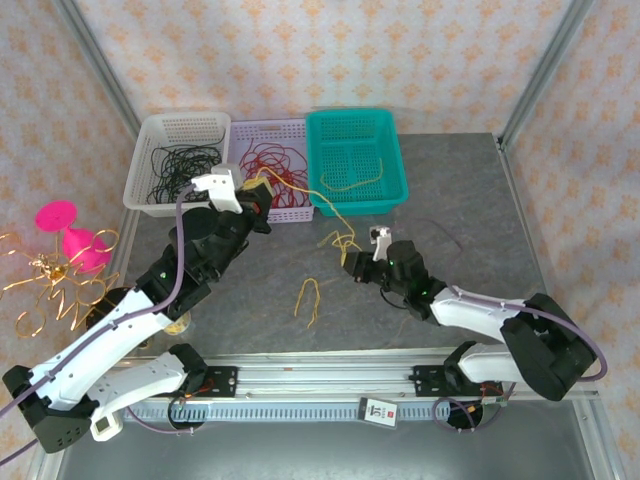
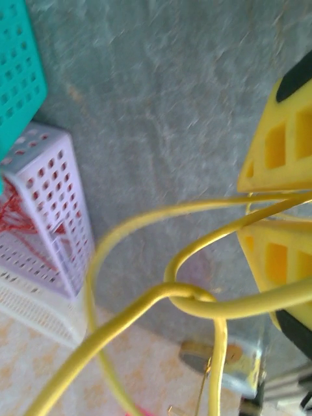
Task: Untangle the cables
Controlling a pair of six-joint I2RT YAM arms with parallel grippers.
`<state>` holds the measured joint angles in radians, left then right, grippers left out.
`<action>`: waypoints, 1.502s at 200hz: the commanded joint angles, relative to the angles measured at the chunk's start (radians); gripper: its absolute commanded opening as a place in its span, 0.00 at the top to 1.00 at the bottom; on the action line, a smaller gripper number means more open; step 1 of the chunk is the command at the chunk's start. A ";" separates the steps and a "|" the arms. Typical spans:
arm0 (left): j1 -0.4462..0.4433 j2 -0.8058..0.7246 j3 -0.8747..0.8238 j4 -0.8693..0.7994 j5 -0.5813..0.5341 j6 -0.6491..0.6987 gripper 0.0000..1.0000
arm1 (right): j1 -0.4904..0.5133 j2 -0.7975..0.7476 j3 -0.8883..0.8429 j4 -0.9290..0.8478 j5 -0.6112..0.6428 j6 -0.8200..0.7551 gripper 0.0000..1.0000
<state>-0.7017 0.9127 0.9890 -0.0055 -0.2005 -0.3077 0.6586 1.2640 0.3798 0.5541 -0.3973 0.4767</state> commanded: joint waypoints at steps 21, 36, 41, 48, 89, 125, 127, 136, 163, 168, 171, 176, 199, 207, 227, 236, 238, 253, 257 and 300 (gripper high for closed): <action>-0.002 0.052 0.176 0.011 -0.079 0.155 1.00 | 0.003 -0.006 -0.093 -0.059 0.094 -0.043 0.88; -0.002 0.075 0.234 0.019 -0.101 0.207 1.00 | 0.003 -0.005 -0.116 -0.057 0.102 -0.043 0.87; -0.002 0.083 0.256 0.022 -0.110 0.227 1.00 | 0.003 -0.007 -0.122 -0.057 0.105 -0.044 0.87; -0.002 0.093 0.287 0.024 -0.130 0.249 1.00 | 0.003 -0.006 -0.129 -0.057 0.111 -0.048 0.85; -0.002 0.131 0.437 0.048 -0.174 0.361 1.00 | 0.003 0.035 -0.131 -0.087 0.163 -0.050 0.86; -0.002 0.182 0.555 0.028 -0.174 0.427 1.00 | 0.003 0.084 -0.139 -0.059 0.170 -0.034 0.88; -0.001 0.185 0.562 0.027 -0.176 0.429 1.00 | 0.003 0.086 -0.138 -0.061 0.171 -0.033 0.89; -0.002 0.198 0.585 0.027 -0.181 0.442 1.00 | 0.003 0.092 -0.137 -0.064 0.183 -0.030 0.89; -0.002 0.226 0.641 0.035 -0.192 0.473 1.00 | 0.003 0.095 -0.134 -0.068 0.180 -0.035 0.88; -0.002 0.228 0.645 0.036 -0.185 0.473 1.00 | 0.003 0.091 -0.130 -0.074 0.177 -0.037 0.87; -0.002 0.229 0.645 0.037 -0.179 0.471 1.00 | 0.003 0.089 -0.127 -0.081 0.175 -0.039 0.86; -0.002 0.230 0.642 0.039 -0.169 0.467 1.00 | 0.003 0.082 -0.117 -0.094 0.173 -0.038 0.84; -0.002 0.234 0.609 0.044 -0.147 0.440 1.00 | 0.003 0.020 -0.071 -0.162 0.158 -0.044 0.71; -0.002 0.238 0.593 0.044 -0.144 0.430 1.00 | 0.003 -0.012 -0.054 -0.194 0.159 -0.047 0.66; -0.002 0.248 0.559 0.044 -0.133 0.406 1.00 | 0.003 -0.115 -0.008 -0.290 0.175 -0.064 0.50; -0.003 0.256 0.545 0.055 -0.130 0.395 1.00 | 0.003 -0.165 0.012 -0.334 0.200 -0.068 0.45; -0.002 0.258 0.542 0.056 -0.125 0.392 1.00 | 0.003 -0.176 0.017 -0.344 0.206 -0.068 0.44; -0.002 0.283 0.527 0.070 -0.104 0.371 1.00 | 0.001 -0.252 0.056 -0.414 0.240 -0.074 0.38; -0.002 0.291 0.525 0.074 -0.100 0.365 1.00 | 0.001 -0.268 0.069 -0.433 0.247 -0.078 0.36; -0.001 0.454 0.548 0.140 -0.143 0.328 1.00 | -0.045 -0.350 0.248 -0.669 0.311 -0.119 0.31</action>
<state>-0.7063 1.2819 1.5227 0.0570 -0.3183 0.0525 0.6445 0.9421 0.5388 0.0761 -0.1673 0.3954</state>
